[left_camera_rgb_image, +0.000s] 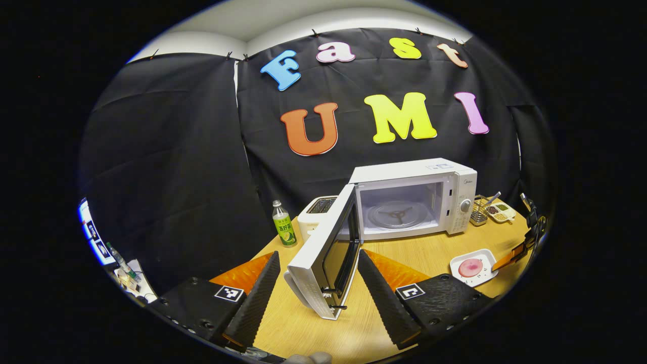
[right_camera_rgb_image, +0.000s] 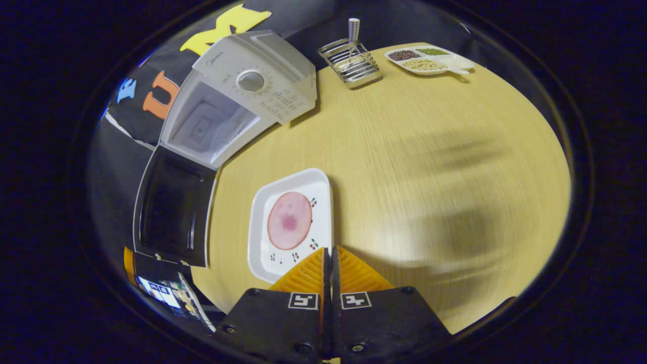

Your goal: Open the microwave oven with the left hand, put the food in, and close the microwave oven.

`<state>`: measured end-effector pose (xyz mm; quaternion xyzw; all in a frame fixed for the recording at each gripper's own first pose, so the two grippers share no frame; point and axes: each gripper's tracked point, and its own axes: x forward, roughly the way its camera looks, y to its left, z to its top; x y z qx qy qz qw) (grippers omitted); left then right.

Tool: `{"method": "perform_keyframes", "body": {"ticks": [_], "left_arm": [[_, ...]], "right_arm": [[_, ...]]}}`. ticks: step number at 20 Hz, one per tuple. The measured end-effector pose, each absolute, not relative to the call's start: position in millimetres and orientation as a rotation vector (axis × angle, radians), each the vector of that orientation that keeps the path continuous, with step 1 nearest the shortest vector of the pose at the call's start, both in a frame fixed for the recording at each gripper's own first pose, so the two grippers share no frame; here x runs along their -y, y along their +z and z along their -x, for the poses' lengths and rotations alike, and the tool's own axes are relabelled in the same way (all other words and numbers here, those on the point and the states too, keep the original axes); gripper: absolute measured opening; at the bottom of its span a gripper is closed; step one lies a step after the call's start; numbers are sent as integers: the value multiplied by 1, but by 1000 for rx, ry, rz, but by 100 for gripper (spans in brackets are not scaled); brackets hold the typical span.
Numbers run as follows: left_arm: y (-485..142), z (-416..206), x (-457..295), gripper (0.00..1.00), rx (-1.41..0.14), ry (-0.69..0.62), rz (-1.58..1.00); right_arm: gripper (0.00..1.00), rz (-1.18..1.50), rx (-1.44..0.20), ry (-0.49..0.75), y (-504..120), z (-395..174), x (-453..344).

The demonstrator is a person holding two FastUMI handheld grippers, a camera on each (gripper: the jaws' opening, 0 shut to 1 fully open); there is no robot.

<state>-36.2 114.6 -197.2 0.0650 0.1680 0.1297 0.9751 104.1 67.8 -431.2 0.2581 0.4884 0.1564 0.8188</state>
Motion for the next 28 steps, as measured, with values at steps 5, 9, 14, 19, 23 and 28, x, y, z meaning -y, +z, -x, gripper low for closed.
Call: {"method": "perform_keyframes", "body": {"ticks": [5,9,14,19,23,28], "left_arm": [[-182,29,-101,93,-320,233,-126],[-169,26,-98,93,-299,241,-128],[-160,24,-86,93,-274,216,-141],[-161,17,-79,93,-261,165,-129],[-165,11,-85,93,-250,143,-132],[-181,18,-105,93,-274,154,-118]], "right_arm": [[3,-655,-907,403,-389,-111,-77],[3,-716,-784,368,-354,-139,-95],[3,-893,-614,360,-308,-162,-150],[3,-1025,-461,269,-298,-190,-208],[3,-1082,-373,171,-303,-215,-239],[3,-1205,-301,48,-303,-256,-260]]}}
